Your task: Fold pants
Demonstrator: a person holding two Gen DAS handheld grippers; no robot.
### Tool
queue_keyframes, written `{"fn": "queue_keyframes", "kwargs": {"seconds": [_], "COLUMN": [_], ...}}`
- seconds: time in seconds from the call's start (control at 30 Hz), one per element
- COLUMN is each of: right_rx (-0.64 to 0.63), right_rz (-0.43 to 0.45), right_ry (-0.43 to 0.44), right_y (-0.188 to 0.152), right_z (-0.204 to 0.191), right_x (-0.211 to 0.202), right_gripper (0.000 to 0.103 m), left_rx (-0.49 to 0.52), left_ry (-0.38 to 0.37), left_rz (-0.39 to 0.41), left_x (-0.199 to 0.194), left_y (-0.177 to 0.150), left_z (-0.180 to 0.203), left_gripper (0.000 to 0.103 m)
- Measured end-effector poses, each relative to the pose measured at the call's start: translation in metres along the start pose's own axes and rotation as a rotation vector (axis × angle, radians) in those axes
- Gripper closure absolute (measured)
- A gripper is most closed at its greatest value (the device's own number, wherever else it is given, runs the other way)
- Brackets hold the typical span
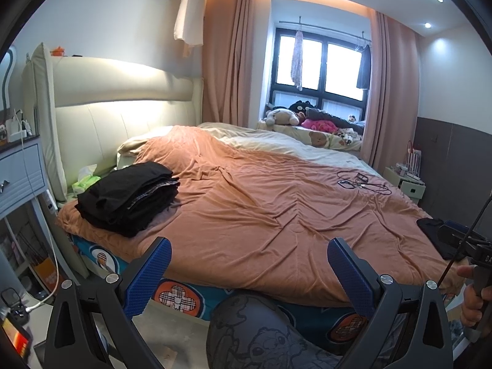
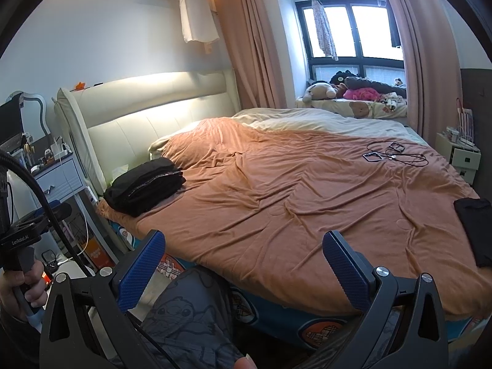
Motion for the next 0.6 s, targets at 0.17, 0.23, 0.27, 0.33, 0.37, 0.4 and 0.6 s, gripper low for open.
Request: {"fn": "queue_keyframes", "kwargs": {"seconds": [0.17,0.23,0.27,0.33,0.37,0.4,0.6], "right_rx": [-0.001,0.000,0.002,0.005,0.006,0.007,0.002], "right_rz": [0.002,0.002,0.002,0.002,0.003,0.004,0.011], "right_ry": [0.000,-0.002,-0.003,-0.006,-0.007,-0.007,-0.017], "right_y": [0.0003,-0.0001,0.0000,0.0006,0.0010,0.0012,0.0011], "right_z": [0.0000,0.0003,0.0007,0.0015,0.0017,0.0020,0.0045], "right_x": [-0.0005,-0.0008,-0.0008,-0.0010,-0.0012,-0.0016,-0.0041], "right_gripper": [0.000,0.000,0.000,0.000,0.000,0.000,0.000], "left_rx": [-0.001,-0.002,0.000,0.008,0.011,0.013,0.006], "left_ry": [0.000,-0.006,-0.009,-0.010,-0.010,-0.010,-0.016], "left_rz": [0.000,0.000,0.000,0.001,0.002,0.003,0.008], "left_x": [-0.0004,-0.0010,-0.0013,-0.0018,-0.0018,-0.0021,-0.0001], "left_y": [-0.0002,-0.0003,-0.0003,0.0000,0.0004,0.0006,0.0019], "left_z": [0.0004,0.0007,0.0013,0.0027,0.0028,0.0029,0.0034], "left_gripper": [0.001,0.001,0.001,0.001,0.001,0.001,0.001]}}
Point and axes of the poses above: each gripper's, at about its wrist camera, not at the fingertips, and x roughly the way its jaws point, z to its right, y to its top, the point moved 2 cm from there along x, roughly the way its jaws point, and after that the axes turned 12 degrees about x, right-handed, at the moved point
